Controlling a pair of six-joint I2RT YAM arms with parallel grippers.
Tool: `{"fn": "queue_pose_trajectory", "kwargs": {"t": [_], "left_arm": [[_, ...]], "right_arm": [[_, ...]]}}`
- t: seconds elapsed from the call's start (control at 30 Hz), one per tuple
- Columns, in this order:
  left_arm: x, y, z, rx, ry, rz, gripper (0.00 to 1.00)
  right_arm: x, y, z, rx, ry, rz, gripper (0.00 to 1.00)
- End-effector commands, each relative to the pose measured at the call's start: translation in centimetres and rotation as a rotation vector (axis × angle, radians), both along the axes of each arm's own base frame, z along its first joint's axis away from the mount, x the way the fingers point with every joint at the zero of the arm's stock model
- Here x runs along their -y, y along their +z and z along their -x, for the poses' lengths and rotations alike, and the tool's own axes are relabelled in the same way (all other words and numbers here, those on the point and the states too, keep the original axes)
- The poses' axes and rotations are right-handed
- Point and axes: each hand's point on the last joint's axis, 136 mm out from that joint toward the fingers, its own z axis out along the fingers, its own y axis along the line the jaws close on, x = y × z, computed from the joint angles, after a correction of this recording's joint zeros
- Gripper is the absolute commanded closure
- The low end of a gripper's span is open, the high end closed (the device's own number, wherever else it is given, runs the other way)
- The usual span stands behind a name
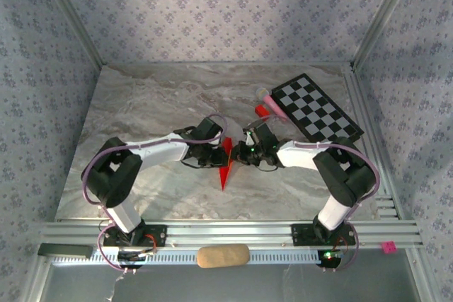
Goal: Fold a paper plane with a square sheet of paper (pick it up from the middle)
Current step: Move the paper plane to the center of the table.
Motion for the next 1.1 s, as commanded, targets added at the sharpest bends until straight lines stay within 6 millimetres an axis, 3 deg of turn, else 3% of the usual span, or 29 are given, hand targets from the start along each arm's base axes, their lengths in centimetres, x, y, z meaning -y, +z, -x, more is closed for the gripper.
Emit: {"fn": "queue_pose_trajectory", "kwargs": {"t": [0.0,0.53,1.07], "left_arm": [[0.7,0.1,0.1,-0.009,-0.01,0.022,0.79],[0.4,-0.6,0.4,-0.028,-0.014,0.002,0.76],[0.6,-1.0,0.5,-0.047,-0.006,0.001,0.8]], "right_arm": [[0.2,-0.6,0.0,-0.018,-0.015,-0.002,0.88],[0.6,-1.0,0.1,-0.03,-0.022,-0.002,0.89],[0.7,-1.2,0.1,-0.037,-0.027,-0.006,0.9]]}}
